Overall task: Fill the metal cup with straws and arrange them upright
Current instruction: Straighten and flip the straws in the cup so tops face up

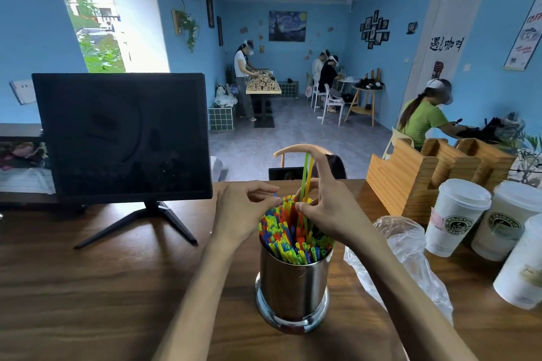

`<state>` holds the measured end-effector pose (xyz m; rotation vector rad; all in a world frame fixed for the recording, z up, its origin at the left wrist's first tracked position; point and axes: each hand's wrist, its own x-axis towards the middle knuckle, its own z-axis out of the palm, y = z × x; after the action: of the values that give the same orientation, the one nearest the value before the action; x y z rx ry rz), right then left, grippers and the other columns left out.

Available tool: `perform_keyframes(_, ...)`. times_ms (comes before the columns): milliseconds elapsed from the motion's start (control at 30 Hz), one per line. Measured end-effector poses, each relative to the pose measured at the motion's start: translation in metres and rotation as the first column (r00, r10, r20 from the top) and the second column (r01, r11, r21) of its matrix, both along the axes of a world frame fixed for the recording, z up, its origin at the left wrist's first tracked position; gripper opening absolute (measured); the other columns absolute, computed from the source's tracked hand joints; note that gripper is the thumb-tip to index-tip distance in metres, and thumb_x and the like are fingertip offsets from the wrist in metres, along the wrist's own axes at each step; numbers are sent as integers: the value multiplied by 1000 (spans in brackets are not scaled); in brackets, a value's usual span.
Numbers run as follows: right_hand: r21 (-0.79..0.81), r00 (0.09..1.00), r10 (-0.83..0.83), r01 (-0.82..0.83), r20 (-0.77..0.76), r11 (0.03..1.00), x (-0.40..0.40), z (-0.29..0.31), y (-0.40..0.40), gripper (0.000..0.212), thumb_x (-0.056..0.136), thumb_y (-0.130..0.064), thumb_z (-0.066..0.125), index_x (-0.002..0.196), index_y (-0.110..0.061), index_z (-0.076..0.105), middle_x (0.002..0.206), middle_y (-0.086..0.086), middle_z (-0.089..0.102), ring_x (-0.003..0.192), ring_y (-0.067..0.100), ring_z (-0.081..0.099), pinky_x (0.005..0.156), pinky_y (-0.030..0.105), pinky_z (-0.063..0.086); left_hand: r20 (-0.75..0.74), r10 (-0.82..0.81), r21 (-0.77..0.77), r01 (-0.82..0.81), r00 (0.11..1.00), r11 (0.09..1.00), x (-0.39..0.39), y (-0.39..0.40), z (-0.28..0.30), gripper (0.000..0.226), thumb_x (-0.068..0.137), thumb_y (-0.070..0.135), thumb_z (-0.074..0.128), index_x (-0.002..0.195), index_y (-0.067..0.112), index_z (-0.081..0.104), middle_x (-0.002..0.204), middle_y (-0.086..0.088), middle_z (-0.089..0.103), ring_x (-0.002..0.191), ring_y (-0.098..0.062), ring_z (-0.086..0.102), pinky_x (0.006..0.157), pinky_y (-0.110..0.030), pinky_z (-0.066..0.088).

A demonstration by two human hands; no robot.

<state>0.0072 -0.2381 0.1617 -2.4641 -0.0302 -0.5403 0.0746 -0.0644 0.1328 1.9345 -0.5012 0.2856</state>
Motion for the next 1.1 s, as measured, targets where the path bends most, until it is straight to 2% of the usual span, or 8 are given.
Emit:
perform_keyframes(100,-47,999,-35,36,21,998,3,-7,0,52,97,-26,64,140,-38,38,96,0,66,80,14,65,78,39,56,17,23,0,-23,1000,1000,-1,3,2,17,83,24,83,100,23,82,90,14,76,83,6,68,76,-15,58)
perform_keyframes(200,-56,995,-87,89,44,994,5,-10,3,18,100,-38,59,114,-30,65,95,-9,67,88,11,65,77,33,54,75,38,40,-41,996,998,-3,3,7,17,88,23,78,105,20,81,93,11,75,83,9,65,75,-11,55)
perform_keyframes(433,-123,996,-91,89,-5,988,4,-12,4,24,94,-44,65,101,-26,79,106,-9,74,90,7,63,72,20,45,335,80,111,-124,939,986,-9,5,18,19,90,22,76,108,20,80,98,3,79,83,1,67,79,-12,53)
perform_keyframes(533,-82,999,-40,38,-23,996,3,-11,4,22,96,-41,64,109,-29,77,111,-12,72,90,1,57,68,7,37,386,86,17,-100,918,995,-14,5,26,18,88,17,77,106,20,80,95,6,79,86,1,70,78,-12,56)
perform_keyframes(633,-32,1000,1,-1,-9,999,3,-12,4,22,96,-43,63,111,-31,75,110,-14,73,91,-1,59,70,4,37,368,81,-141,-31,926,990,-21,7,39,18,88,16,77,103,25,80,91,14,77,82,-1,73,73,-28,62)
perform_keyframes(733,12,998,53,-54,40,998,3,-14,4,28,97,-48,60,115,-32,73,113,-14,71,100,-1,59,81,12,43,380,94,-282,19,920,959,-29,7,56,21,91,17,76,101,36,76,90,17,77,79,-10,74,69,-39,63)
perform_keyframes(900,61,973,217,-222,74,973,1,-11,7,34,100,-45,57,129,-30,67,117,-17,68,114,-2,55,95,20,42,450,184,-504,79,874,860,-46,11,80,14,93,18,74,103,27,76,97,7,78,87,-20,76,73,-45,62)
perform_keyframes(1100,224,956,237,-273,176,936,-2,-11,7,19,99,-31,63,110,-23,75,97,-12,75,97,4,70,89,29,55,470,280,-621,87,837,779,-58,10,89,15,94,13,71,108,17,73,99,2,76,90,-17,75,73,-39,62)
